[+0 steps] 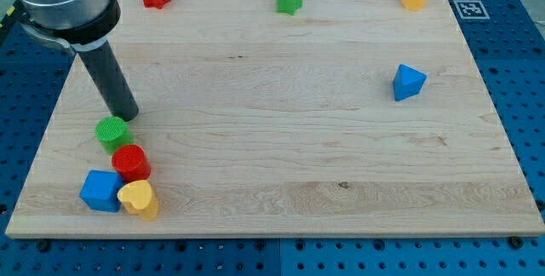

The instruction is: Move your arm towards center

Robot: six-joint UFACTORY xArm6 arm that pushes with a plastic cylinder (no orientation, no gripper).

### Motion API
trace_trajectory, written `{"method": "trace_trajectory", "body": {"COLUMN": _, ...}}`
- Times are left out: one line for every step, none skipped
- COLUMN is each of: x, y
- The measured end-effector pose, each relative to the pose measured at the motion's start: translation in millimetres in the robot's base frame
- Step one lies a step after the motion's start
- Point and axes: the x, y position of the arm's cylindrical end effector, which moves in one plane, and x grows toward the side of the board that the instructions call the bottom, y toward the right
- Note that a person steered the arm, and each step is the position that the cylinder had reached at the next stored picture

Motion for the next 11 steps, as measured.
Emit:
{"method": "trace_trajectory", "body": {"x": 12, "y": 1}}
{"method": "trace_trajectory", "body": {"x": 27, "y": 1}}
{"method": "trace_trajectory", "body": {"x": 28, "y": -1}}
{"method": "trace_trajectory", "body": {"x": -15, "y": -15}}
{"method": "trace_trajectory", "body": {"x": -46, "y": 6}}
{"method": "trace_trajectory", "body": {"x": -46, "y": 82}}
{"method": "trace_trajectory", "body": {"x": -40, "y": 146}}
{"method": "trace_trajectory", "body": {"x": -37, "y": 149}}
{"method": "trace_trajectory", "body": {"x": -37, "y": 149}}
{"method": "trace_trajectory", "body": {"x": -37, "y": 149}}
{"method": "trace_trajectory", "body": {"x": -72, "y": 133}}
